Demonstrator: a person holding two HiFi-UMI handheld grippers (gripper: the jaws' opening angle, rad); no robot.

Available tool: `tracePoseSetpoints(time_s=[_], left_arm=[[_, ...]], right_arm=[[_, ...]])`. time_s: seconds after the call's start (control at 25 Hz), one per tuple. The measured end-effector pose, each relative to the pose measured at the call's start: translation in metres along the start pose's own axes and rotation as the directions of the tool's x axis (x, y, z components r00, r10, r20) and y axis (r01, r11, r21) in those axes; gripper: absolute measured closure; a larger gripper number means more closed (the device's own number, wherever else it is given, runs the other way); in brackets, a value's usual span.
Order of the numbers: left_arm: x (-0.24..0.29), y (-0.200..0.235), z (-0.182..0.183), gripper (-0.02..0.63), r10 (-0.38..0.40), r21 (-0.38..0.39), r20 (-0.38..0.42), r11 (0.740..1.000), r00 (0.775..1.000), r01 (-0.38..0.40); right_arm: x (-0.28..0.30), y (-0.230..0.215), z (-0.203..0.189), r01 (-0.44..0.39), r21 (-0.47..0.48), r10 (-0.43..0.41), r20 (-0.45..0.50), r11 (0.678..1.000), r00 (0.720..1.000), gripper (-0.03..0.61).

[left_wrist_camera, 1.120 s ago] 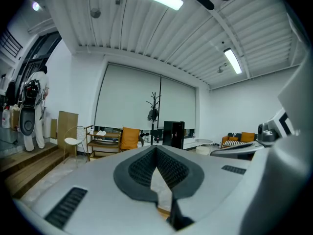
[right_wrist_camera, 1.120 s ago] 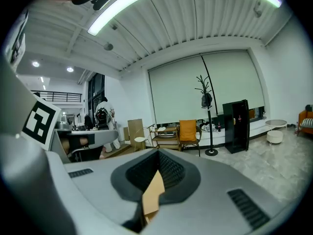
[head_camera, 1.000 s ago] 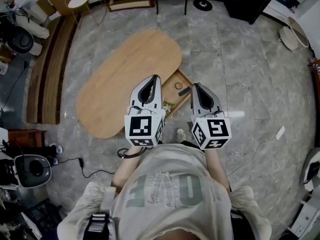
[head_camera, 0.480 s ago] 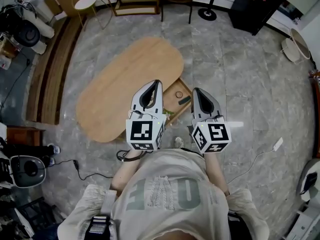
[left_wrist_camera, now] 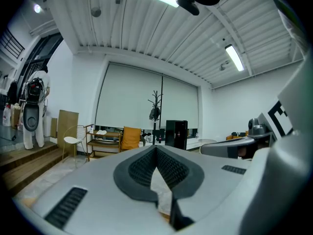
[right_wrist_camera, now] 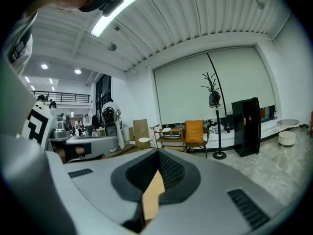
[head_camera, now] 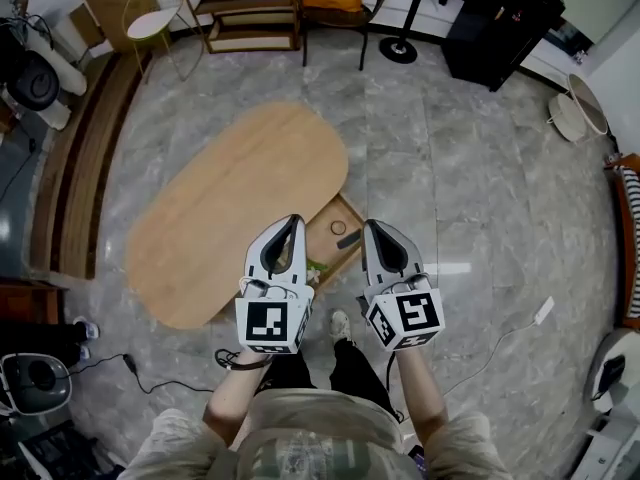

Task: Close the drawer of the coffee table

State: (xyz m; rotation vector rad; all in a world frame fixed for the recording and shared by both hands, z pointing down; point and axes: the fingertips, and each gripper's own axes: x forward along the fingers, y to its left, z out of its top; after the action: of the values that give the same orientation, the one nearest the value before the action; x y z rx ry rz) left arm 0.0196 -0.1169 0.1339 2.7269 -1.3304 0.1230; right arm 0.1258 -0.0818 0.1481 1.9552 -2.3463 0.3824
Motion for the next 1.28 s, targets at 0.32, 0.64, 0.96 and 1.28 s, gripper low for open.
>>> tracePoseSetpoints(time_s=[0.32,0.64,0.96,1.28], left_arm=[[0.043,0.007,-0.115,0.606,0.07,-0.048,0.018,0.996,0.997,-0.069],[0.042,-0.016,-0.244,0.606,0.076,-0.081,-0.139,0.993,0.987,-0.088],[0.035,-0.028,-0.289,0.606,0.089,-0.088,-0.185,0.99,0.979,-0.106],[0.048,-0.023,-0.292,0.606,0.099,-0.084,-0.189,0.99,0.977,-0.117]], right_arm=[[0.041,-0.042,-0.1,-0.044,-0.014,0.044,-0.002,0.999,0.999,0.572],[0.035,-0.071,-0.254,-0.019,0.076,0.033,-0.183,0.997,0.982,0.574],[0.026,-0.069,-0.305,-0.029,0.133,0.06,-0.242,0.991,0.968,0.574],[0.043,-0.071,-0.31,-0.094,0.095,0.117,-0.266,0.991,0.957,0.573]])
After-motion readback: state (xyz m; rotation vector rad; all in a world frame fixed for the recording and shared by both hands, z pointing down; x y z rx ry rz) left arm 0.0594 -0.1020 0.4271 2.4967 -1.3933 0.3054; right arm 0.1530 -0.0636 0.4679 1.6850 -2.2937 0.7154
